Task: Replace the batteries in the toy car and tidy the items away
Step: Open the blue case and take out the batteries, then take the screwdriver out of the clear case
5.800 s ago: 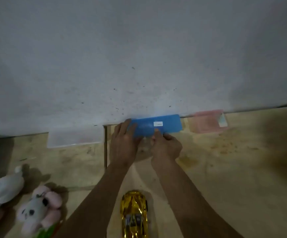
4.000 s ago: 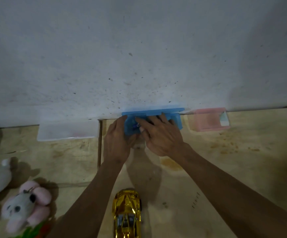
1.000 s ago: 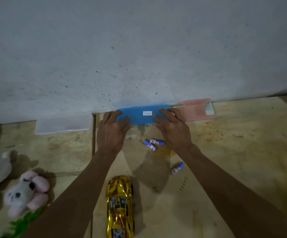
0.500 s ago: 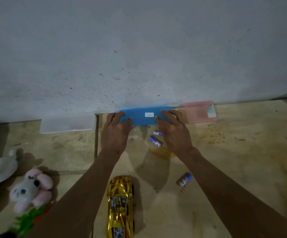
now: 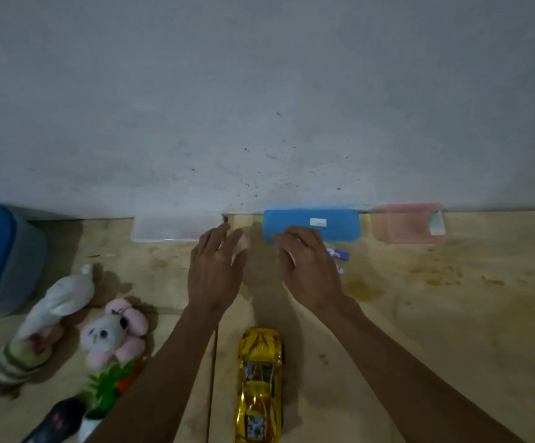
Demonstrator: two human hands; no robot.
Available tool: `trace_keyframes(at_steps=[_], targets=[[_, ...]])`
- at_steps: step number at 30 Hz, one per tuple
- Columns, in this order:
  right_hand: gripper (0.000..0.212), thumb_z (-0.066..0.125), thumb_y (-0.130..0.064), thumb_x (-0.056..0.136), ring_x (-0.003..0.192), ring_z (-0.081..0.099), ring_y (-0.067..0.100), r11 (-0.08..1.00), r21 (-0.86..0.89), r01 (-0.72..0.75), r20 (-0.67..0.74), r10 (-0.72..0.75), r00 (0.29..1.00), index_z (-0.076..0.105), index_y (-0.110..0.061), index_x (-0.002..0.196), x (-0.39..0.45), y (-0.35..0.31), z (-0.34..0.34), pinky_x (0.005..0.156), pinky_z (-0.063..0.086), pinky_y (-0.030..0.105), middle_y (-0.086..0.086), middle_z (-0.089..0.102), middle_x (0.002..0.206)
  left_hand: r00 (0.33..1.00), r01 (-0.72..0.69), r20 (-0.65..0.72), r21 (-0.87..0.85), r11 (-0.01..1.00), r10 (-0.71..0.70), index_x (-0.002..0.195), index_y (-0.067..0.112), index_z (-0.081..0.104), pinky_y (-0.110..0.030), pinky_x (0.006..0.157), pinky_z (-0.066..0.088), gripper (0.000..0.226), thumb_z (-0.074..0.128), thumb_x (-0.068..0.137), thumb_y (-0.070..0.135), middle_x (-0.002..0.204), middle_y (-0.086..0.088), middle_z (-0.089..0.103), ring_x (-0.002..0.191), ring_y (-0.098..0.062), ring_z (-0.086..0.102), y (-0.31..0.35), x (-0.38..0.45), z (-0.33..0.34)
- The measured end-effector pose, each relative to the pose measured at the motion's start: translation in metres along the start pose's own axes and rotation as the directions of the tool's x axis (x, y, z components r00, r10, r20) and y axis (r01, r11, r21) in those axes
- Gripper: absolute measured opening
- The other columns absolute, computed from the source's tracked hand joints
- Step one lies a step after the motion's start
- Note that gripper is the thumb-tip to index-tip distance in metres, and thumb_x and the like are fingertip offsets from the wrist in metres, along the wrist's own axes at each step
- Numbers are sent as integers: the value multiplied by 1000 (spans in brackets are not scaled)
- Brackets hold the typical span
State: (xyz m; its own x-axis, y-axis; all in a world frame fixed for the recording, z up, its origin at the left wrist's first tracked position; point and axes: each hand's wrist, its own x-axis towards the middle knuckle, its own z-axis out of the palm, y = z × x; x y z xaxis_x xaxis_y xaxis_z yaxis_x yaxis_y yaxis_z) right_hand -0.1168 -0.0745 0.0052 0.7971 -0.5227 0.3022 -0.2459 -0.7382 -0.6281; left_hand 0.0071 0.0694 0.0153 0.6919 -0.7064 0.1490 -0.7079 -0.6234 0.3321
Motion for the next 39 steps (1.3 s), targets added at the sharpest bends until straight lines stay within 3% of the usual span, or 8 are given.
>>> trace_keyframes(at_steps=[5, 9, 12, 15, 24, 28, 33, 39], targets=[[27, 61, -7, 89, 112, 55, 29, 994, 52, -97, 132, 89, 987, 69, -10, 114, 17, -62, 47, 85, 55, 43, 9, 62, 116, 977, 215, -24, 69, 974, -214, 134, 11, 62, -56, 99, 48, 47, 74, 89, 23, 139, -18, 58, 128, -41, 51, -72, -14, -36], [32, 63, -11, 93, 108, 59, 24, 901, 190, -389, 190, 355, 915, 61, -12, 125, 25, -110, 85, 90, 54, 31, 9, 63, 118, 970, 237, 22, 99, 966, -241, 137, 10, 60, -58, 97, 48, 52, 75, 88, 22, 141, -19, 56, 129, -42, 49, -121, -9, -57], [27, 71, -14, 89, 89, 63, 17, 561, 428, -709, 221, 696, 684, 60, -12, 114, 32, -145, 110, 71, 48, 8, 5, 66, 102, 979, 177, 84, 114, 978, -187, 137, 10, 60, -61, 96, 49, 53, 76, 87, 19, 142, -21, 55, 129, -45, 49, -152, 5, -61], [28, 78, -20, 82, 84, 65, 18, 283, 566, -774, 196, 866, 460, 59, -15, 103, 46, -171, 140, 77, 52, 25, 0, 68, 90, 987, 80, 125, 132, 988, -97, 131, 10, 64, -60, 90, 52, 55, 81, 79, 6, 137, -23, 59, 123, -45, 54, -177, 18, -56], [36, 88, -15, 71, 75, 73, 26, 8, 812, -584, 101, 983, 154, 54, -21, 83, 75, -193, 194, 74, 62, 46, 4, 71, 79, 990, -127, 67, 22, 992, 126, 120, 2, 68, -56, 87, 55, 44, 73, 83, 26, 122, -25, 64, 112, -47, 59, -207, 35, -44], [33, 82, -7, 79, 66, 71, 20, -119, 876, -467, 199, 972, 127, 56, -7, 99, 76, -196, 192, 55, 57, 28, 16, 72, 91, 986, -152, 70, 25, 988, 150, 121, 6, 68, -52, 89, 53, 52, 52, 87, 42, 125, -22, 63, 115, -44, 56, -211, 37, -45], [40, 81, -7, 80, 64, 69, 17, -188, 890, -416, 274, 948, 159, 48, -11, 102, 74, -197, 188, 56, 56, 29, 11, 70, 85, 985, -167, 59, 66, 984, 164, 120, 8, 68, -49, 85, 52, 55, 46, 87, 46, 125, -20, 63, 115, -42, 58, -210, 38, -50], [41, 83, -7, 78, 70, 72, 20, -207, 889, -409, 302, 935, 184, 47, -12, 98, 71, -197, 185, 66, 62, 34, 15, 71, 87, 983, -169, 91, 111, 979, 159, 117, 11, 69, -50, 83, 53, 46, 80, 79, 34, 124, -17, 64, 114, -39, 59, -212, 42, -50]])
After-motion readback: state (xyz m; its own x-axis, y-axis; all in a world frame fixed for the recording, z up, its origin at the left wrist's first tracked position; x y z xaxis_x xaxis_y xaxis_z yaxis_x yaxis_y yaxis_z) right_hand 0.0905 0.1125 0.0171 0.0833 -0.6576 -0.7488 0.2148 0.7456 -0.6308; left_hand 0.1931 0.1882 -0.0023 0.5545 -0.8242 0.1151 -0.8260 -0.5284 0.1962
